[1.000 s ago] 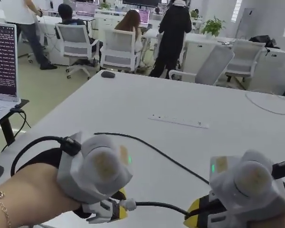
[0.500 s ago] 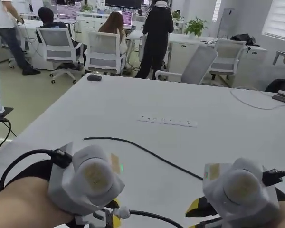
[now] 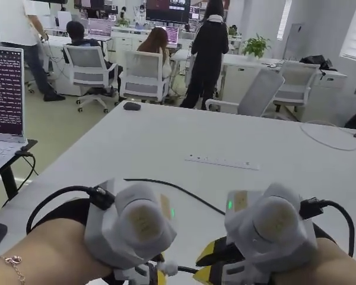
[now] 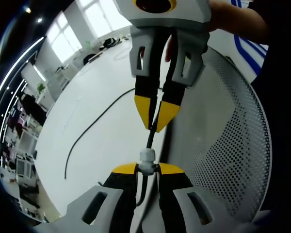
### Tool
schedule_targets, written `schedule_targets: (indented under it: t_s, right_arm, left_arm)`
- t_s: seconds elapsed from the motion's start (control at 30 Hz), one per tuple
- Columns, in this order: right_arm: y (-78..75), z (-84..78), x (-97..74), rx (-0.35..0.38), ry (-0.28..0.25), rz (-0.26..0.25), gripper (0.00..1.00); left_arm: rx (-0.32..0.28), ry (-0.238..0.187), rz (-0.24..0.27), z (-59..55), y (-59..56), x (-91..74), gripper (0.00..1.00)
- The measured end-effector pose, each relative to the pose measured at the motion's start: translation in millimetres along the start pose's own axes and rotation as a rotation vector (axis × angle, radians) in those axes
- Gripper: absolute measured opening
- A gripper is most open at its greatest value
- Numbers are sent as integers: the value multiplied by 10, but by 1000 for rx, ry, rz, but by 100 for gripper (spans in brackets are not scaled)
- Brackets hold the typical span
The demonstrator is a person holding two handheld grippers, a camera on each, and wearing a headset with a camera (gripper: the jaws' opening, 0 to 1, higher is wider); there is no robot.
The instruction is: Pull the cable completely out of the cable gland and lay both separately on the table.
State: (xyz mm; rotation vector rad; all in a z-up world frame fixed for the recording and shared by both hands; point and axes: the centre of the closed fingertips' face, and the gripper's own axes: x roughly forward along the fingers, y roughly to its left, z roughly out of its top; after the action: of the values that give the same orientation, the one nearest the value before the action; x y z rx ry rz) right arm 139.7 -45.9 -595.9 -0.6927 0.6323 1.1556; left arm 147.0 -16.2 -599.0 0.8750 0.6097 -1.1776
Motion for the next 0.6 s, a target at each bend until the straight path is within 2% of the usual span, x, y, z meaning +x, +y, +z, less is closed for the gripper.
schedule_targets:
  t_s: [0.27, 0.33, 0.37, 0.43, 0.6]
  right_arm:
    - [23, -76, -26, 13, 9, -8, 3]
    - [-1, -194, -41, -4, 58, -27, 3]
    - [-6, -272, -47, -7, 88, -31, 3]
    - [-20, -333, -61, 1, 91, -35, 3]
    - [-76, -526, -107, 32, 127, -51, 3]
  left_arm:
    - [7, -29, -21, 53, -34, 13, 16]
    - [30, 4, -4, -21, -2, 27, 16]
    - [22, 6, -4, -48, 8, 26, 16]
    - [1, -7, -7, -64, 25, -6, 16]
    - [-1, 9, 8, -142, 72, -39, 16]
